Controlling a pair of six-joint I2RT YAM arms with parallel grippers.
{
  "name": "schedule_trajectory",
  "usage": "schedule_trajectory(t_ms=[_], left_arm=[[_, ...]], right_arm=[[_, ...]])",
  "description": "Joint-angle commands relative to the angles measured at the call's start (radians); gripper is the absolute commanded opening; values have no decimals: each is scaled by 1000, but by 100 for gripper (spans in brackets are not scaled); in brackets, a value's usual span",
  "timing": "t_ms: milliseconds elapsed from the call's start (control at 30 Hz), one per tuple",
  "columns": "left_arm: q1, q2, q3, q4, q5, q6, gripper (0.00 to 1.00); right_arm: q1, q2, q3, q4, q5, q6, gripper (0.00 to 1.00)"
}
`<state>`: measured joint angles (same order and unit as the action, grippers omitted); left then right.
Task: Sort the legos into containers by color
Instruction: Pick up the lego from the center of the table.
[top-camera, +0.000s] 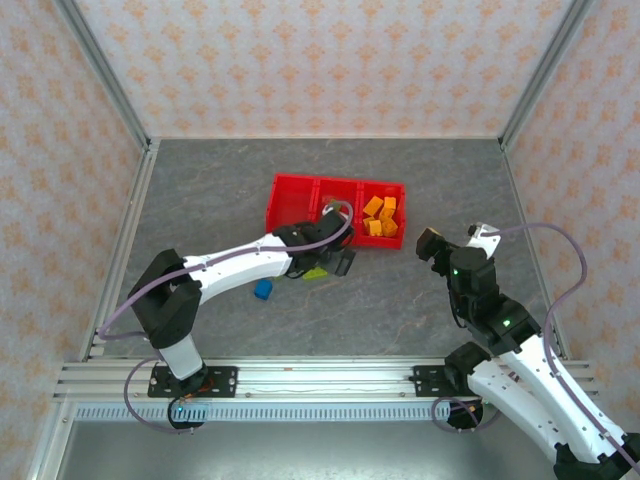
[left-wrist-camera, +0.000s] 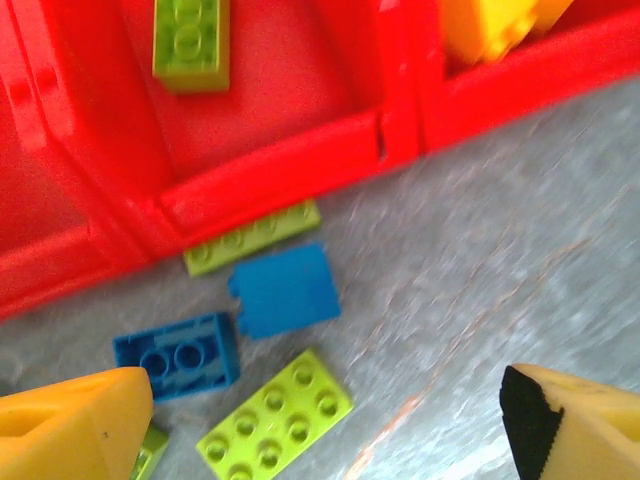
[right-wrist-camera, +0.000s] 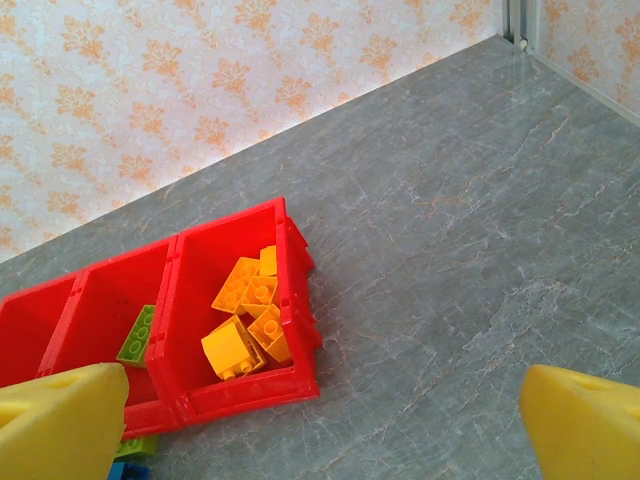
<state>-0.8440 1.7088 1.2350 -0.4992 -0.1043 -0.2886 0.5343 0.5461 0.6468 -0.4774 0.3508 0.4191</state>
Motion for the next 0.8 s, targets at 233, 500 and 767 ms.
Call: schedule_trajectory(t_ms=[233,500,767], left_arm=[[30,80,-54,-38,58,6,87],[68,101,-135,8,101,-1,81],[97,125,-143,27,100,7,81]], right_arm=[[6,-2,-8,11,15,-8,100],[6,-2,-10,14,12,-9,100],[7,-2,-8,14,11,-8,100]])
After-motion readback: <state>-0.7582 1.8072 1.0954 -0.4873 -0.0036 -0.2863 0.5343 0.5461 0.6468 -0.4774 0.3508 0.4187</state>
